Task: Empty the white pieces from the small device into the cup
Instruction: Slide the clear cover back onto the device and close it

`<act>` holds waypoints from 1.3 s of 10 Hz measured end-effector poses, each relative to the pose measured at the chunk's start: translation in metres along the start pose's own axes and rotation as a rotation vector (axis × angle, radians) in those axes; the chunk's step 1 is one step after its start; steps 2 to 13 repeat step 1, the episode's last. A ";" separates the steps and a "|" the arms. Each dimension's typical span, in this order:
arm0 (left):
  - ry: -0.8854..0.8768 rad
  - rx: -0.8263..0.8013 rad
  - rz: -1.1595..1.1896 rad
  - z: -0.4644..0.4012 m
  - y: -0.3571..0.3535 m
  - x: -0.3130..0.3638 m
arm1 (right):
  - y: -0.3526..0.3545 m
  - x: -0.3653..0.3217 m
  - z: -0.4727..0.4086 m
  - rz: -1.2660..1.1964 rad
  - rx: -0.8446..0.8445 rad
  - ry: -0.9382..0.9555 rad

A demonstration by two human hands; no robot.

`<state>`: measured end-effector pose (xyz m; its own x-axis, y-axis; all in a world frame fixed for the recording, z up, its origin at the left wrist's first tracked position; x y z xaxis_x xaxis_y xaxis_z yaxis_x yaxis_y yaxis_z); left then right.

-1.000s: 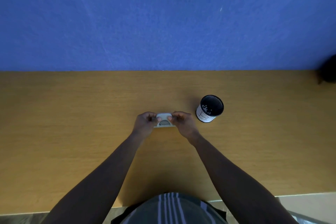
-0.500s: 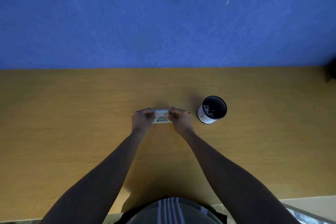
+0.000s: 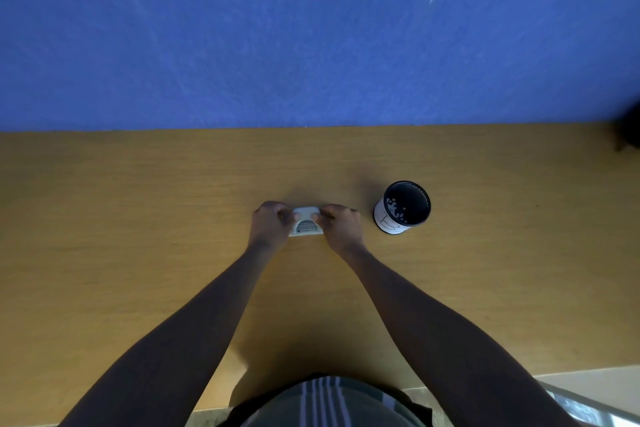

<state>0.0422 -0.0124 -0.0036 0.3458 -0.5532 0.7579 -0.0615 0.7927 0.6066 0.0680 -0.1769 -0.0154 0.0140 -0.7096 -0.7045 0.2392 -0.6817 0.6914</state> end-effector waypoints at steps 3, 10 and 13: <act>-0.022 0.033 -0.058 0.005 0.002 -0.004 | -0.001 0.002 0.007 0.032 0.053 0.041; -0.022 0.033 -0.058 0.005 0.002 -0.004 | -0.001 0.002 0.007 0.032 0.053 0.041; -0.022 0.033 -0.058 0.005 0.002 -0.004 | -0.001 0.002 0.007 0.032 0.053 0.041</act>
Point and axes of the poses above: each hand's wrist, its own z-axis away from the middle knuckle, its own y-axis out of the back of the hand, x = y × z, the point moved 3 cm from there along -z, towards the middle knuckle, and after that the axes turned 1 degree about y, right-handed, at the moved point
